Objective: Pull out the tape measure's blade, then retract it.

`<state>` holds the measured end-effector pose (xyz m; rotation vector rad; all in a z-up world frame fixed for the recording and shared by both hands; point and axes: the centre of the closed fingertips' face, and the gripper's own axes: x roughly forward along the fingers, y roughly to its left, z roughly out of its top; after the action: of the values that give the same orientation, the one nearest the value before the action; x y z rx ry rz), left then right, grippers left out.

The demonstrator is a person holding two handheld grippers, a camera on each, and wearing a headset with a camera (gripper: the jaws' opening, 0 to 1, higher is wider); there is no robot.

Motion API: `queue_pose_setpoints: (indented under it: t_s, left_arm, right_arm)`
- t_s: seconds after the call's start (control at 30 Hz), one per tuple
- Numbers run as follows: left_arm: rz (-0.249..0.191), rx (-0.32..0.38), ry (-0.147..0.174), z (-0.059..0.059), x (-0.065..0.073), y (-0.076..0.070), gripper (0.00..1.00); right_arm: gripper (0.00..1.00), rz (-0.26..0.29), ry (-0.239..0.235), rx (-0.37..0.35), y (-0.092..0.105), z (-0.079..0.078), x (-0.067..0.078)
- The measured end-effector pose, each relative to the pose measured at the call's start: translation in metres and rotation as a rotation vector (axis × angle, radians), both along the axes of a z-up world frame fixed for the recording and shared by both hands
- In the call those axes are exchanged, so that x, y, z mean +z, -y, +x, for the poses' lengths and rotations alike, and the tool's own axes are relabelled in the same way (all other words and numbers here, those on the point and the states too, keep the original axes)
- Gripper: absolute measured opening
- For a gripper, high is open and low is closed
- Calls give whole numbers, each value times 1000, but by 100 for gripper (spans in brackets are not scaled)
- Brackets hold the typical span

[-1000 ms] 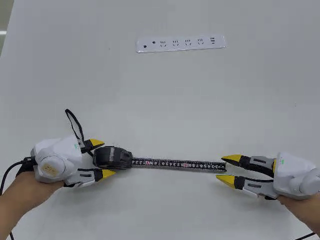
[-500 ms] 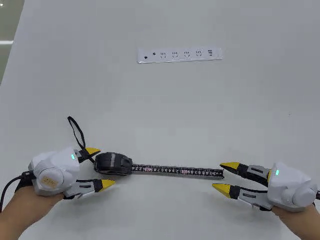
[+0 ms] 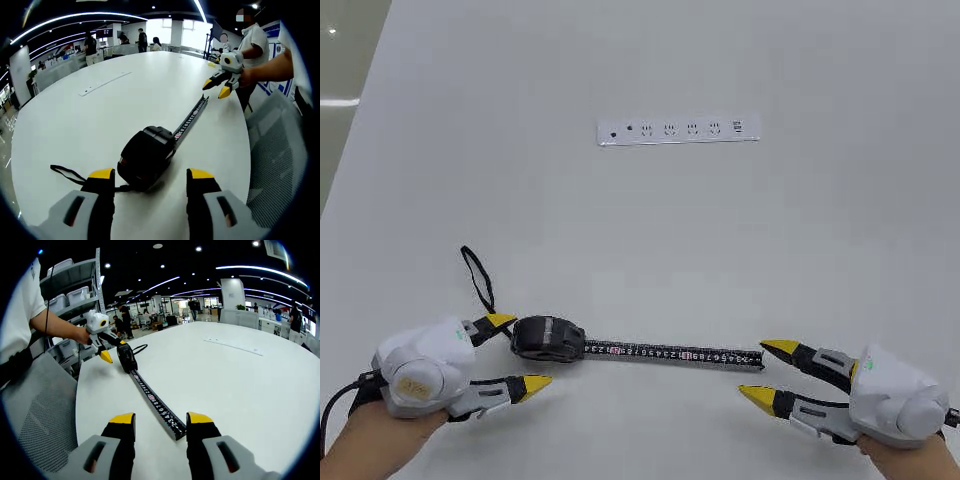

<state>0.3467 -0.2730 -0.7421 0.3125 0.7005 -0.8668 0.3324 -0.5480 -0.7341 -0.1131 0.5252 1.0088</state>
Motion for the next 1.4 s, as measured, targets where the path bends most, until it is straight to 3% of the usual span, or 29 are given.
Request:
queue_pose_setpoints:
  t_s: [0.37,0.57,0.73,1.4]
  left_arm:
    - [-24,35,8,-10,8,-1,57]
    - [-42,56,14,-16,13,1,57]
    - [-42,66,14,-22,13,-1,57]
    - [-69,137,27,-55,26,-16,58]
  right_arm:
    - [47,-21,-24,-54,3,-7,4]
    - [49,-39,-86,-86,6,-17,2]
    - [50,-71,-105,-90,6,-27,0]
    - [58,-40,-71,-159,12,-42,20]
